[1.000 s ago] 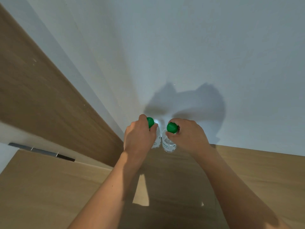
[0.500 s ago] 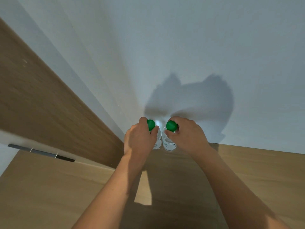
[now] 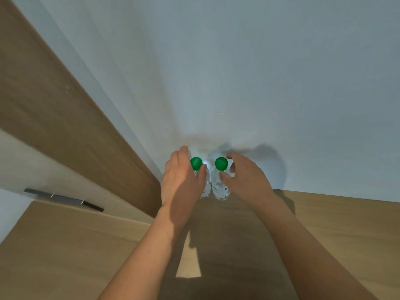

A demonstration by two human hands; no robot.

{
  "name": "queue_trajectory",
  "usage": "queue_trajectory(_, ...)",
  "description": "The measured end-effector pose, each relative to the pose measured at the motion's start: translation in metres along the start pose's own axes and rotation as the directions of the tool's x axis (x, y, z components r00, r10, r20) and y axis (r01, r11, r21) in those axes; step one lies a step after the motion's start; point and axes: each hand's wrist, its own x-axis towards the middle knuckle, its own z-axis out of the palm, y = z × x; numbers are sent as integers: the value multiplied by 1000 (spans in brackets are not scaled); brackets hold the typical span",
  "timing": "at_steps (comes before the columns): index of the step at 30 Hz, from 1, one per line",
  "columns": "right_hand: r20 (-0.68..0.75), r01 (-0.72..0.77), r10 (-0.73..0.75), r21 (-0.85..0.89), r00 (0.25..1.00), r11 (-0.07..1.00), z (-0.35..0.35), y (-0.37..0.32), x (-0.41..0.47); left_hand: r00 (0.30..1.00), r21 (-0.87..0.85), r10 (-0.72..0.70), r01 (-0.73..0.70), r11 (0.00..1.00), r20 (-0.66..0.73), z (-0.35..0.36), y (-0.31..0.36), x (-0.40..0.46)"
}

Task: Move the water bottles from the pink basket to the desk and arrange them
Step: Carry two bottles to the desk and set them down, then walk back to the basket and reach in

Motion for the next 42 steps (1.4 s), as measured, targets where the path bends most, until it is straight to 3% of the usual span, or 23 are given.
queue_trajectory(9, -228, 47, -51, -22, 972, 999, -23, 6, -70, 973, -19, 210, -212, 977, -96, -7, 16, -31)
queue_trajectory(19, -351, -198, 187, 3, 918, 980, -58, 48, -150, 877, -38, 465, -472, 881, -121, 21, 81, -74)
queue_trajectory(23, -375, -231, 219, 13, 901, 973, -82, 71, -192, 862, -149, 506, -505, 850, -34, 19, 118, -100)
queue_trajectory(27, -468, -265, 261, 58, 844, 962, -112, 102, -252, 810, -139, 586, -581, 802, -3, 26, 167, -136)
queue_trajectory(31, -570, -319, 324, 112, 755, 941, -148, 149, -332, 736, -196, 677, -666, 720, -17, 31, 239, -197)
queue_trajectory(38, -656, -440, 463, 215, 596, 872, -204, 239, -490, 538, -229, 843, -820, 524, 4, 54, 372, -329)
queue_trajectory(42, -721, -539, 515, 233, 463, 810, -235, 286, -573, 414, -273, 910, -877, 396, -13, 63, 444, -399)
